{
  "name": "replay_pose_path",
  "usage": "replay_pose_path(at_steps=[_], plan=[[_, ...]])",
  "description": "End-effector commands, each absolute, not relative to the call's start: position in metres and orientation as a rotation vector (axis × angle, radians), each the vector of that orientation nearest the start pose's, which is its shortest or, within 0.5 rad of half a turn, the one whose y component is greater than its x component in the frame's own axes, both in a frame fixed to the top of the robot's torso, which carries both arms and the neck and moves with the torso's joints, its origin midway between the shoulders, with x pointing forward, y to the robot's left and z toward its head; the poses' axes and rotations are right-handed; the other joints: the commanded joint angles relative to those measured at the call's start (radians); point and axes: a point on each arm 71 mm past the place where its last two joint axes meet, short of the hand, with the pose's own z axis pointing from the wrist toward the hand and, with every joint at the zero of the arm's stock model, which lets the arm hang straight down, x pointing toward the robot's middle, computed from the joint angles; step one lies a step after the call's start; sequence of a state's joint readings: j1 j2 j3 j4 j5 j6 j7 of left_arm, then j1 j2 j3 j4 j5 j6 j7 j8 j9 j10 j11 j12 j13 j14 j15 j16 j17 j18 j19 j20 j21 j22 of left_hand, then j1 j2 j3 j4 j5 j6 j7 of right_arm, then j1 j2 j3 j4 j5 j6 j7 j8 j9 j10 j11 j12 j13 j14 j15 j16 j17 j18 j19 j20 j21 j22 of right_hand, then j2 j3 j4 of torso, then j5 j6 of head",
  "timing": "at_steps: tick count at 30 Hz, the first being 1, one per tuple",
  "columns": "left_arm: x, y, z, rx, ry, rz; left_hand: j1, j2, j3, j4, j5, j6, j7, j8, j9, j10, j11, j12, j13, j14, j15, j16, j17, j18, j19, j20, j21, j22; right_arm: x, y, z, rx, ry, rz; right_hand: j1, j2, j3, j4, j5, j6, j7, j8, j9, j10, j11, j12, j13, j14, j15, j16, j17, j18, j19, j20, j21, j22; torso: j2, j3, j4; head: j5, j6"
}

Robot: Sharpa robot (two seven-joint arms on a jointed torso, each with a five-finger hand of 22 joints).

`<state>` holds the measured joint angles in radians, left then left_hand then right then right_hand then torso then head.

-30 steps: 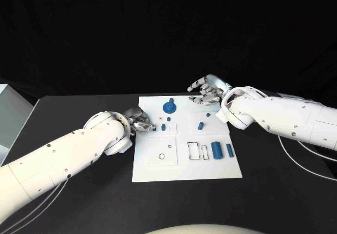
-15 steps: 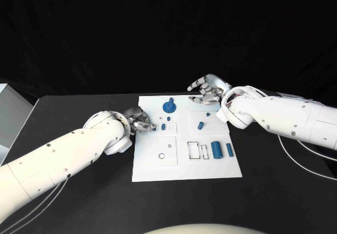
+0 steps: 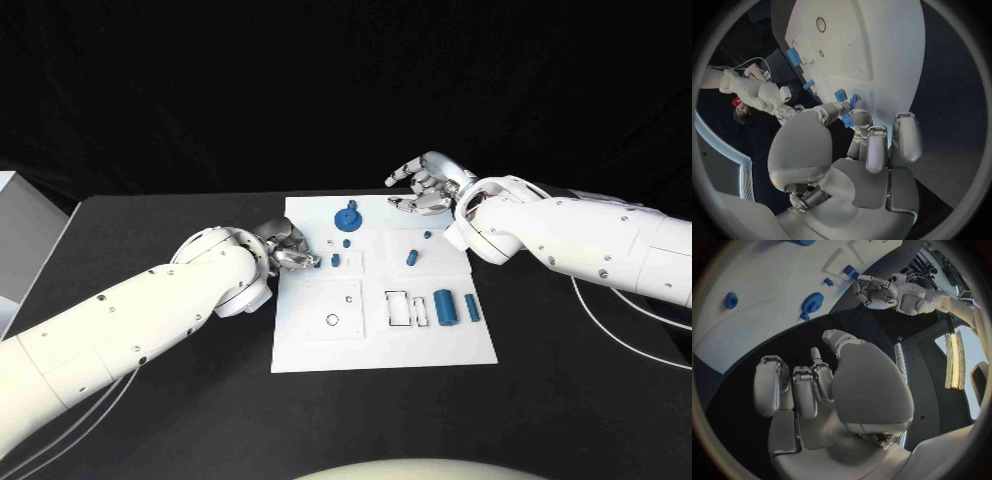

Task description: Assemble the parts on the task board

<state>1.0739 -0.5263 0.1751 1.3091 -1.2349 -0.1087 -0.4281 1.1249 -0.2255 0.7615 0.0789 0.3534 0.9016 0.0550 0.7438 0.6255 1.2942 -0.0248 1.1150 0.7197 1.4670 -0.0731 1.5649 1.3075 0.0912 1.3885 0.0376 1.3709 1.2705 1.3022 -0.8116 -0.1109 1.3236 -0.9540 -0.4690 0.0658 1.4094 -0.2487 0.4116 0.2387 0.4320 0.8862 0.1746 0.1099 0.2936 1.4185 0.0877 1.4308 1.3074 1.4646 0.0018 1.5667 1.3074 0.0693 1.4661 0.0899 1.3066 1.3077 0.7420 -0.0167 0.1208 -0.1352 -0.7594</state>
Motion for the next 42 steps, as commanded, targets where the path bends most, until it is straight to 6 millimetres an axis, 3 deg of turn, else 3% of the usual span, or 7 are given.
replay_pose_path(at_steps=[1, 11, 14, 15, 16, 22, 42], plan=[[0.5157, 0.1116, -0.2155, -0.245, 2.001, -0.636, 0.024, 0.013, 0.105, -0.1, 0.012, 0.013, -0.004, 0.007, -0.002, 0.01, 0.0, 0.008, 0.012, 0.104, -0.002, 0.006, 0.263, -0.019, 0.007, -0.002, 0.006, 0.001, 0.5322, -0.2523, -0.1603, 0.289, 1.535, 0.779, -0.009, 0.003, 0.006, 0.003, 0.006, 0.008, 0.001, -0.004, -0.001, 0.007, -0.001, 0.003, 0.125, 0.106, 0.002, 0.004, 0.263, -0.01, 0.04, 0.007, 0.006, 0.035, 0.0, -0.0002, 0.0001, 0.001, 0.0], [0.5158, 0.1109, -0.2149, -0.242, 1.994, -0.627, 0.017, 0.006, 0.116, -0.107, 0.051, 0.027, -0.007, 0.007, -0.007, 0.028, -0.003, 0.019, 0.038, 0.104, -0.005, 0.006, 0.263, -0.023, 0.018, -0.003, 0.018, 0.019, 0.5322, -0.2521, -0.1603, 0.288, 1.535, 0.78, -0.009, 0.003, 0.006, 0.003, 0.006, 0.008, 0.001, -0.004, -0.001, 0.007, -0.001, 0.003, 0.125, 0.106, 0.002, 0.004, 0.263, -0.01, 0.04, 0.007, 0.006, 0.035, 0.0, -0.0003, 0.0, 0.002, 0.0], [0.5155, 0.1109, -0.2153, -0.238, 2.003, -0.623, 0.008, 0.001, 0.119, -0.111, 0.09, 0.036, -0.01, 0.008, -0.011, 0.038, -0.006, 0.026, 0.053, 0.104, -0.007, 0.006, 0.263, -0.025, 0.023, -0.005, 0.025, 0.028, 0.5323, -0.2519, -0.1603, 0.288, 1.535, 0.78, -0.009, 0.003, 0.006, 0.003, 0.006, 0.008, 0.001, -0.004, -0.001, 0.007, -0.001, 0.003, 0.125, 0.106, 0.002, 0.004, 0.263, -0.01, 0.04, 0.007, 0.006, 0.035, -0.001, 0.0, 0.0002, 0.003, 0.0], [0.5153, 0.111, -0.2155, -0.237, 2.007, -0.62, 0.003, -0.002, 0.119, -0.115, 0.125, 0.04, -0.012, 0.01, -0.011, 0.044, -0.008, 0.031, 0.064, 0.104, -0.008, 0.006, 0.263, -0.025, 0.024, -0.006, 0.026, 0.03, 0.5323, -0.2519, -0.1603, 0.288, 1.535, 0.781, -0.009, 0.003, 0.006, 0.003, 0.006, 0.008, 0.001, -0.004, -0.001, 0.007, -0.001, 0.003, 0.125, 0.106, 0.002, 0.004, 0.263, -0.01, 0.04, 0.007, 0.006, 0.035, -0.001, 0.0002, 0.0001, 0.003, 0.0], [0.5152, 0.1111, -0.2158, -0.236, 2.011, -0.618, 0.001, -0.002, 0.119, -0.117, 0.138, 0.042, -0.013, 0.011, -0.012, 0.046, -0.008, 0.033, 0.069, 0.104, -0.009, 0.006, 0.263, -0.025, 0.024, -0.007, 0.027, 0.03, 0.5323, -0.2518, -0.1603, 0.288, 1.535, 0.781, -0.009, 0.003, 0.006, 0.003, 0.006, 0.008, 0.001, -0.004, -0.001, 0.007, -0.001, 0.003, 0.125, 0.106, 0.002, 0.004, 0.263, -0.01, 0.04, 0.007, 0.006, 0.035, -0.001, 0.0002, 0.0001, 0.003, 0.0], [0.5151, 0.113, -0.2176, -0.232, 2.036, -0.602, -0.005, -0.003, 0.118, -0.122, 0.168, 0.047, -0.015, 0.013, -0.013, 0.053, -0.01, 0.037, 0.08, 0.104, -0.011, 0.006, 0.263, -0.027, 0.03, -0.009, 0.034, 0.041, 0.5322, -0.252, -0.1603, 0.288, 1.535, 0.781, -0.009, 0.003, 0.006, 0.003, 0.006, 0.008, 0.001, -0.004, -0.001, 0.007, -0.001, 0.003, 0.125, 0.106, 0.002, 0.004, 0.263, -0.01, 0.04, 0.007, 0.006, 0.035, 0.0, 0.0002, 0.0001, 0.004, -0.001], [0.5159, 0.1136, -0.2189, -0.255, 2.046, -0.597, -0.01, -0.001, 0.119, -0.123, 0.182, 0.049, -0.016, 0.015, -0.014, 0.055, -0.011, 0.038, 0.083, 0.104, -0.011, 0.006, 0.263, -0.028, 0.032, -0.01, 0.036, 0.044, 0.5325, -0.2511, -0.1605, 0.286, 1.536, 0.783, -0.019, 0.001, 0.019, -0.003, 0.007, 0.01, 0.002, -0.006, -0.002, 0.008, -0.001, 0.004, 0.125, 0.106, 0.002, 0.004, 0.263, -0.01, 0.04, 0.007, 0.006, 0.035, 0.0, -0.0005, 0.0001, 0.004, -0.001]])
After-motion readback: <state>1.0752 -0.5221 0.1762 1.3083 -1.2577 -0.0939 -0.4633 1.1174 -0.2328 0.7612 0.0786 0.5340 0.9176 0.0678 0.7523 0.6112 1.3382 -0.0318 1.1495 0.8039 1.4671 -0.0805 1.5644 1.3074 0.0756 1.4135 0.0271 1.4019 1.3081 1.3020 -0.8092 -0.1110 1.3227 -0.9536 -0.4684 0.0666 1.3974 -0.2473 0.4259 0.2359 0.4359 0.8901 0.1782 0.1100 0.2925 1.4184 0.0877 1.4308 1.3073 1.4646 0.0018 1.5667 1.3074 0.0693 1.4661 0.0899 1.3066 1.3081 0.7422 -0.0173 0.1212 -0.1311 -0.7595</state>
